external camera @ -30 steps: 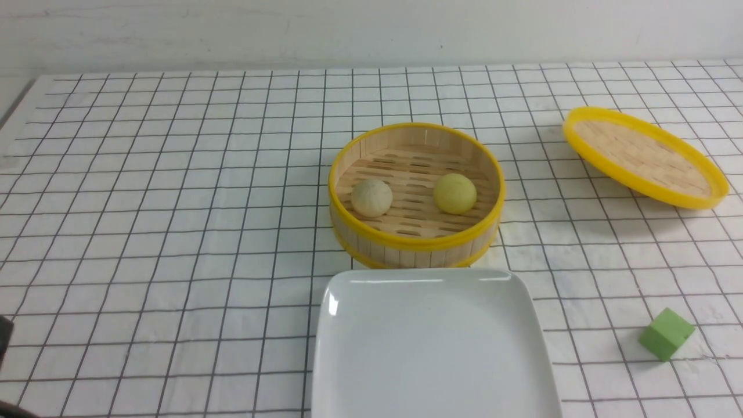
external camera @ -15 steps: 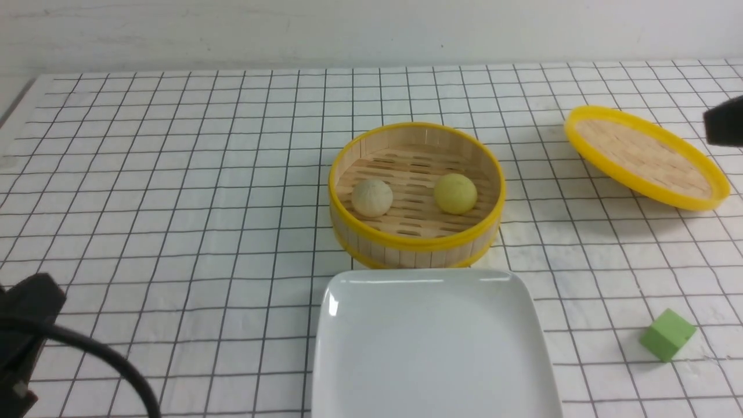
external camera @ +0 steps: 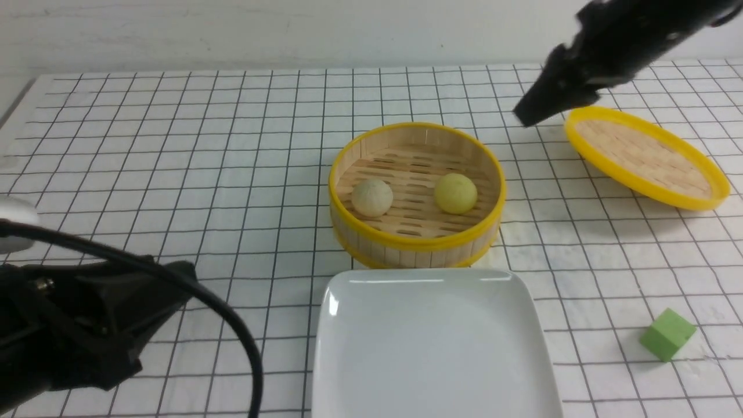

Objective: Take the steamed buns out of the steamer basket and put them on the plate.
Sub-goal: Use the right arm to grab the steamed stuffed bun that is closest to it, then use the right arm to put the steamed stuffed bun into the plate, then use the left arm to grab the steamed stuffed bun that is closest to it

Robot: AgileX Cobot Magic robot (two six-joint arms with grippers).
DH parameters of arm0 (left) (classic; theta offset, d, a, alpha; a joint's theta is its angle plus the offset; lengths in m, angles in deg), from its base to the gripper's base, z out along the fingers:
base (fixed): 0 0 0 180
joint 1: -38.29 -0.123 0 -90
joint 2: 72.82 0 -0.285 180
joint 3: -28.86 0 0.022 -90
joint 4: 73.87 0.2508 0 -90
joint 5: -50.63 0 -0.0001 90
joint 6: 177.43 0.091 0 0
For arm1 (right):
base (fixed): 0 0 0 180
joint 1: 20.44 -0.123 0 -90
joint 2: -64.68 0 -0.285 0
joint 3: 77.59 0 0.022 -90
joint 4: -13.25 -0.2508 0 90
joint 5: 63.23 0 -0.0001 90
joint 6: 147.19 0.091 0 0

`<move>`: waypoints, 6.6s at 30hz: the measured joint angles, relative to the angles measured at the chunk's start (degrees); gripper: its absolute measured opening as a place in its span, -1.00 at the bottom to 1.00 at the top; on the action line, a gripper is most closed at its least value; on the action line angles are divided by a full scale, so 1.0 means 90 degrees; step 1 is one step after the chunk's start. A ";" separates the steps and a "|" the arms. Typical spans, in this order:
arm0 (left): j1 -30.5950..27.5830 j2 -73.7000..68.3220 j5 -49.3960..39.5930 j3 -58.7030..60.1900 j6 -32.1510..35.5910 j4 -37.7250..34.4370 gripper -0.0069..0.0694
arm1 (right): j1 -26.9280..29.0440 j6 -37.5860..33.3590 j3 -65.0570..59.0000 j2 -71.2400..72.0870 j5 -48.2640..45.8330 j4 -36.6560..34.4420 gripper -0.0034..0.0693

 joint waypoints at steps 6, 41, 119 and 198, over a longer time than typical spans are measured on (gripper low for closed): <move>0.0000 -0.0312 0.0034 0.0000 0.0501 -0.0146 0.17 | -0.0541 0.0458 0.1174 -0.1433 0.0000 0.0863 0.06; 0.0000 -0.0312 0.0362 0.0000 0.0619 -0.0171 0.17 | -0.0871 0.0502 0.1722 -0.2556 0.0000 0.1764 -0.66; 0.0000 -0.0312 0.0408 0.0000 0.0619 -0.0230 0.17 | -0.2259 0.2454 -0.4527 0.1269 0.2764 0.2755 0.45; 0.3225 -0.8756 0.2116 -0.6363 -0.0221 0.3420 0.07 | -0.2259 0.4085 -0.4652 0.6998 -0.0146 0.4280 0.48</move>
